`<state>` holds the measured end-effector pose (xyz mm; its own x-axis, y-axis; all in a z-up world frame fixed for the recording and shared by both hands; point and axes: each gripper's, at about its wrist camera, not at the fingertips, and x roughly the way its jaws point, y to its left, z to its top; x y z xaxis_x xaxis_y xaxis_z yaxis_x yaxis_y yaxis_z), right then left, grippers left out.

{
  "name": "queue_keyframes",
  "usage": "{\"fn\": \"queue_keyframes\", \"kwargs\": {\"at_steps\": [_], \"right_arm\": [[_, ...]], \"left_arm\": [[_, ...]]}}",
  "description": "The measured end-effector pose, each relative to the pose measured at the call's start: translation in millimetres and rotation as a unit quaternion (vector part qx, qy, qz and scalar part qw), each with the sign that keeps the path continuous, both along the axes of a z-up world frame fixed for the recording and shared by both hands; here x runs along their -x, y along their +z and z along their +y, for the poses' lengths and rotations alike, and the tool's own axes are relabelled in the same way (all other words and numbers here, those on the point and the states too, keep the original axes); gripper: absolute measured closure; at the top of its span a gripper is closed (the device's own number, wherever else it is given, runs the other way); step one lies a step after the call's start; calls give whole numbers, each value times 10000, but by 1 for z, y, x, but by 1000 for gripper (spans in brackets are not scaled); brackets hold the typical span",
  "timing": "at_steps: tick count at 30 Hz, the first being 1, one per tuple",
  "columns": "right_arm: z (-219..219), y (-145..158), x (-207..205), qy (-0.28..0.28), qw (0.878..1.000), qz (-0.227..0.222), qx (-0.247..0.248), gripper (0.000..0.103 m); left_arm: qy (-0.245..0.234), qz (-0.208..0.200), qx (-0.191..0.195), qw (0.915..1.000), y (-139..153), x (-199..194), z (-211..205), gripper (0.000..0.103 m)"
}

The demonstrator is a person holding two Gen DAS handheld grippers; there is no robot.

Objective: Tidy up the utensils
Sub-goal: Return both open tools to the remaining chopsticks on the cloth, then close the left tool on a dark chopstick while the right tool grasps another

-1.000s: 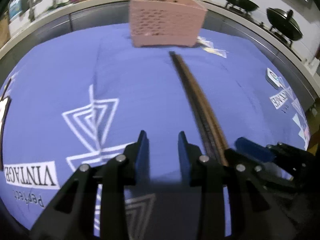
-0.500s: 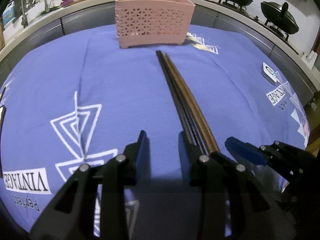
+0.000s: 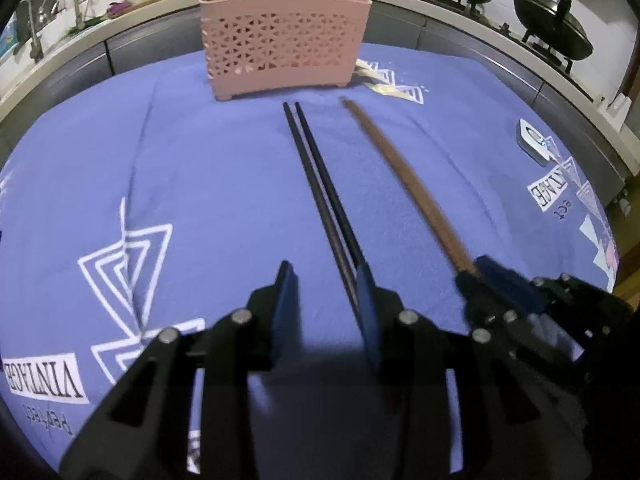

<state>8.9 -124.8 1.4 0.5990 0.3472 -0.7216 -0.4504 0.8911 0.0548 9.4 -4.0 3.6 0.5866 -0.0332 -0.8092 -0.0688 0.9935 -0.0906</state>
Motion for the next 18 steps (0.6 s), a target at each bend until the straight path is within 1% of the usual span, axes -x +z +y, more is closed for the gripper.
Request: {"fn": "queue_keyframes", "kwargs": {"at_steps": [3,7,9,13,15,16,17,18], "right_arm": [[-10,-1,-5,-90,9999,52,-59,89],[-21,-1,-7,-251,9989,158,-357,88],[-23,3,-4,-306,9984,45,-467,86],[-30,16,1,-357,9960,-220,-785,85],[-32,20,2,-373,9949,-264,-898,85],[-34,21,2,-368,9947,-261,-925,85],[-34,21,2,-359,9945,-245,-949,85],[-34,22,0,-346,9946,-223,-954,85]], "left_arm": [[5,1,-6,10000,-1,0,1,72],[32,-11,-55,10000,-1,-1,0,72],[35,11,-187,9998,-1,-3,-5,72],[88,58,-598,9982,-3,-12,-14,72],[143,42,-592,9981,-3,-15,-12,73],[158,23,-596,9981,-3,-16,-11,74],[170,4,-607,9980,-3,-16,-10,81],[172,-6,-595,9981,-2,-15,-8,92]]}}
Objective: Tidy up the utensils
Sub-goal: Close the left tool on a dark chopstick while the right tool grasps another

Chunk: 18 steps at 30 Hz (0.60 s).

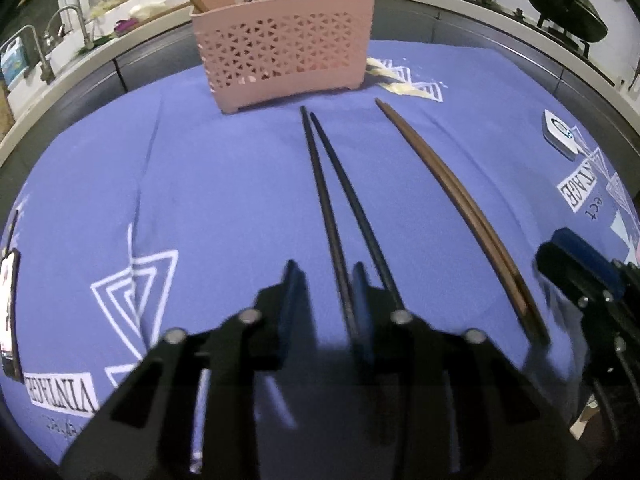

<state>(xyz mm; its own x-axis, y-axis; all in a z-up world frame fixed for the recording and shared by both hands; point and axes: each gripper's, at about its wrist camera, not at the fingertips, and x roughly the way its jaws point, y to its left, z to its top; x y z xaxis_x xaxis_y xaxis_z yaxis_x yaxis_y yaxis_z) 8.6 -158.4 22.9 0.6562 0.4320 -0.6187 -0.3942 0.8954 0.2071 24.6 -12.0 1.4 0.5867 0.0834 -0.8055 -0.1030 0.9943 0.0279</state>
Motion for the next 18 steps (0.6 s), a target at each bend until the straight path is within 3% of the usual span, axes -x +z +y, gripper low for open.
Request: {"fn": "queue_keyframes", "kwargs": {"at_steps": [2,11,18], "right_arm": [[4,1,-3,103,9999,101,-13,85],[42,13,-42,831,9947,592,-91,85],[75,7,-91,1081,9868,1191,-197,85]], "left_arm": [[11,27,138,9999,1,2,8,96],[259,175,372,9988,3,38,49,96],[424,151,550,9975,8,4,62,90]]}}
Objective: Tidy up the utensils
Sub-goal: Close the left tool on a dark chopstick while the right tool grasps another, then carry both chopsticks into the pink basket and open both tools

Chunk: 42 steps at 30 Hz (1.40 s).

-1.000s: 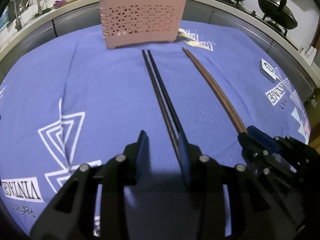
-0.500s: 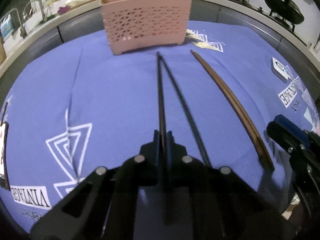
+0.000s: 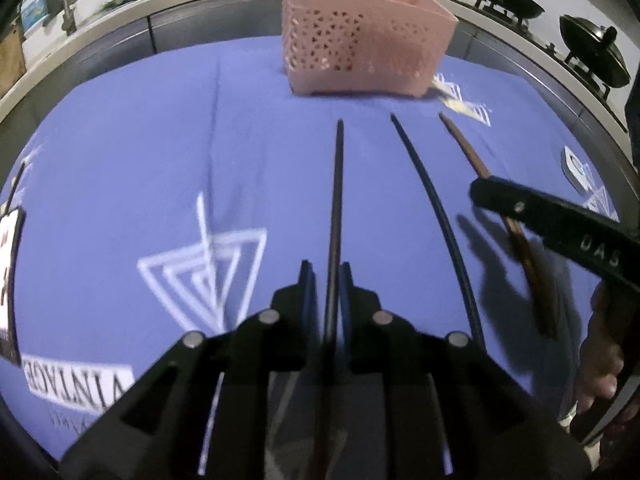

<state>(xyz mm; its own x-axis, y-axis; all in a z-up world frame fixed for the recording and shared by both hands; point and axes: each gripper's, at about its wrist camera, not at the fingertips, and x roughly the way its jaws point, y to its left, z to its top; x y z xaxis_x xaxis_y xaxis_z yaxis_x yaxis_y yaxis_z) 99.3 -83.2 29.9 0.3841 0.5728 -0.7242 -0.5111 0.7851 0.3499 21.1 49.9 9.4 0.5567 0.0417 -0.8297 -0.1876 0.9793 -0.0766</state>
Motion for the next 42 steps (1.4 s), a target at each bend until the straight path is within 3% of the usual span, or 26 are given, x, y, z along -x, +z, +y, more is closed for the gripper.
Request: {"fn": "queue_keyframes", "kwargs": {"at_steps": [8,15,16,17,18,21,24,34,42], "right_arm": [[33,1,-31,150,9987,-116,465,83],[54,-9,-55,201,9963,-179,821,70],[59,-9,-54,289,9944,-305,973,73],[63,-10,-52,354,9928,-373,1079,83],[65,-10,-50,439,9922,-365,1104,96],[61,-6,-45,544,9947,-132,860,98],[44,17,-31,579,9979,-138,261,99],[-5,107,15,441,9874,-1285,-814,99],[-16,159,17,161,9716,-2080,-1118,99]], "left_arm": [[-121,0,-205,9997,2,-44,0,87],[-325,-29,-376,9988,2,-65,4,88],[-315,-44,-363,9988,2,-67,4,91],[-305,-74,-326,9990,1,-68,6,98],[-302,-84,-247,9992,1,-68,8,98],[-289,-106,43,9995,5,-65,15,99],[-304,-538,220,9978,32,-47,24,99],[-504,-1795,388,9817,122,3,26,99],[-466,-2398,451,9686,182,3,32,99]]}}
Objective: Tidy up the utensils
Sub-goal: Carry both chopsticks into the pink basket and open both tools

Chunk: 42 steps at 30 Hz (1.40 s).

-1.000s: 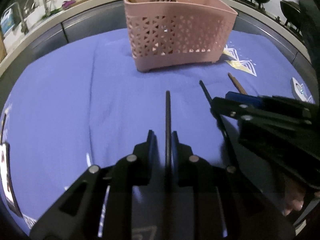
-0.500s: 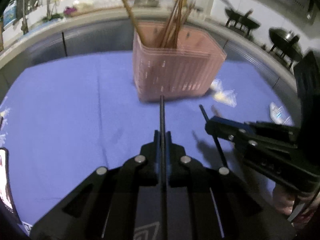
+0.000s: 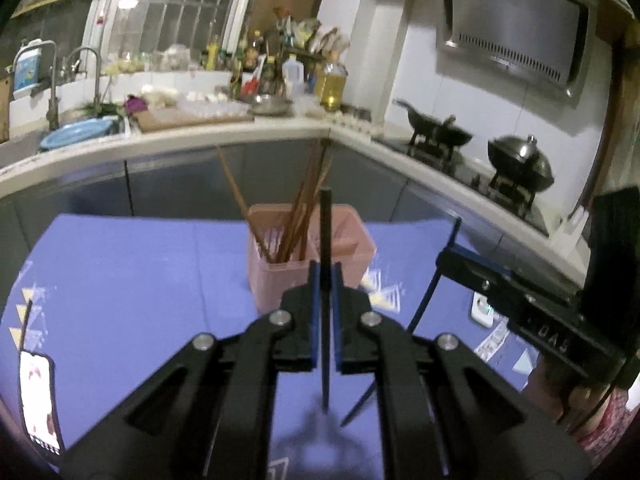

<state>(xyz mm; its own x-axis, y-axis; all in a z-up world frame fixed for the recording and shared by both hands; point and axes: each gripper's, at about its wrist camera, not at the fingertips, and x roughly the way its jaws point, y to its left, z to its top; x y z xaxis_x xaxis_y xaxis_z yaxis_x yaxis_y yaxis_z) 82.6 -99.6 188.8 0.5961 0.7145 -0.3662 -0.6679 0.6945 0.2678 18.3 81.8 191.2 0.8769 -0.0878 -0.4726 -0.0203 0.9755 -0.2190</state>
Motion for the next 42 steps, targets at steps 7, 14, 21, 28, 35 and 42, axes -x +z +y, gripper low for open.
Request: {"fn": "queue_keyframes", "kwargs": {"at_steps": [7,14,21,28,35,42], "right_arm": [[11,54,-26,-269,9981,-522,-177,99],[42,93,-60,-537,9917,-1141,-239,99],[75,67,-103,-661,9921,-1064,30,99],[91,30,-120,-650,9949,-664,381,99],[85,-1,-135,-614,9967,292,448,91],[51,23,-97,-788,9967,-101,-162,58]], "left_arm": [[247,-587,-35,9980,65,-23,7,99],[668,-928,-393,9927,102,-64,15,99],[781,-801,-418,9928,88,-99,23,99],[650,-275,-421,9966,43,-126,26,98],[554,742,-286,9953,-13,-152,27,97],[950,166,-215,9951,10,-112,29,97]]}}
